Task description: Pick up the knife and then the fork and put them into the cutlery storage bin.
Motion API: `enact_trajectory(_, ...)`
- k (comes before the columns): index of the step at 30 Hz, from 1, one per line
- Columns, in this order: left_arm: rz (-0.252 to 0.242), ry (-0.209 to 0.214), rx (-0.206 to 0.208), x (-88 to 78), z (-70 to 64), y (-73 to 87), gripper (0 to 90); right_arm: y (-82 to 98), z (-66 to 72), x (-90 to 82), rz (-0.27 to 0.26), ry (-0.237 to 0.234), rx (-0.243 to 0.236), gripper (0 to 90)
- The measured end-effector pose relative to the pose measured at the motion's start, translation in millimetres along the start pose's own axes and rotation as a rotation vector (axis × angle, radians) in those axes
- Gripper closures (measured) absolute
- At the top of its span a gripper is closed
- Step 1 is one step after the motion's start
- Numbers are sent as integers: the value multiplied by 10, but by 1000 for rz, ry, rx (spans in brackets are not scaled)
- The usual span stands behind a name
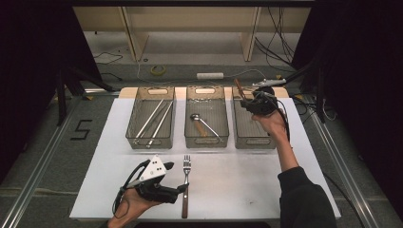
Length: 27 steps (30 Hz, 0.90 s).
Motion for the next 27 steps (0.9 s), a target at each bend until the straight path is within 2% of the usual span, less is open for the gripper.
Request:
enact_trajectory(6,6,-4,-3,11,3,9,164,11,-117,114,10,38,40,783)
enact_trajectory(12,19,-3,10,29,-13,21,164,84,-231,251,45,85,65,783)
enact_trajectory(20,23,4,5,30,-14,24,164,164,-249,385,68,96,106,782)
enact_trajectory(27,23,3,5,29,-12,25,164,236,-263,475,91,130,138,776)
Point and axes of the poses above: each handheld gripper's, and its own axes: x roughly forward along the jaws, y roughly out of its underside, z roughly to its left, the point moved 8 cm from there along x, roughly forward along the jaws, and after that the axes turned 5 degrees about x, right-handed, at the moved point
